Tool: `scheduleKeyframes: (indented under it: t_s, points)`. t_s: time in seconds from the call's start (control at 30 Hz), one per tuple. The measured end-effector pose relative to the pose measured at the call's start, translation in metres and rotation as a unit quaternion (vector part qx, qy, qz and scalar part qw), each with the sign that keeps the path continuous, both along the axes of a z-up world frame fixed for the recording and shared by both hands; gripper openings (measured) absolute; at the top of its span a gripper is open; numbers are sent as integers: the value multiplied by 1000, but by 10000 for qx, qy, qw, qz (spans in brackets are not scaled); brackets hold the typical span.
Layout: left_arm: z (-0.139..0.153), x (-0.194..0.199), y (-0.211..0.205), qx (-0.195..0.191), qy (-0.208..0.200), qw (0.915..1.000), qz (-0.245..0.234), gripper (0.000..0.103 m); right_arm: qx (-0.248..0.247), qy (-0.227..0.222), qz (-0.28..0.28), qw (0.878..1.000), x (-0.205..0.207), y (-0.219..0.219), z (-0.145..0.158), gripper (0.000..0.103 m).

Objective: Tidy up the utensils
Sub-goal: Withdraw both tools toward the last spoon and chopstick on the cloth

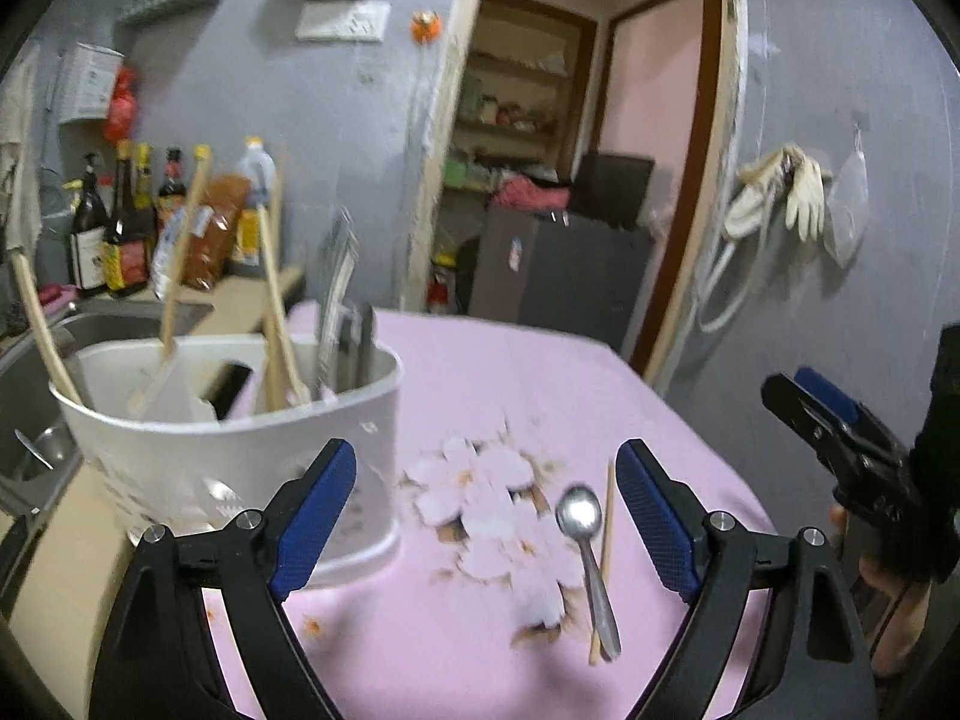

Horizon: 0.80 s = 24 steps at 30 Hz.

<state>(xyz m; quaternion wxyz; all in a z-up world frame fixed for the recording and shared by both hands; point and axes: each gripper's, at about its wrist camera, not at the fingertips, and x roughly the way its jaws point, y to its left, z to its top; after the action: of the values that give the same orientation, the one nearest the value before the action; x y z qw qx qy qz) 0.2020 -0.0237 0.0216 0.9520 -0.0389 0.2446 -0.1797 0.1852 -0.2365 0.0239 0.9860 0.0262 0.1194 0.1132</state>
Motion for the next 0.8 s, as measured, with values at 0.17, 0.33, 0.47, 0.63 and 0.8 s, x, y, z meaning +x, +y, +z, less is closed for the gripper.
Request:
scheduleKeyframes:
  t_s: [0.17,0.33,0.47,0.63,0.8]
  points:
    - [-17,8,-15,249,388,9989,-130,85,-21,501,-24,9987,12,-6,-15,99]
    - [-29,17,-25,379,757,9960,-271,85,-50,1104,-34,9939,26,-9,-31,98]
    - [-39,30,-34,406,1192,9907,-507,84,-49,1700,44,9854,41,-11,-43,87]
    - [-44,40,-40,418,1499,9854,-694,84,-32,2238,148,9745,56,-11,-56,68]
    - [-48,48,-49,493,1649,9810,-890,71,-83,2509,229,9677,64,-6,-64,56]
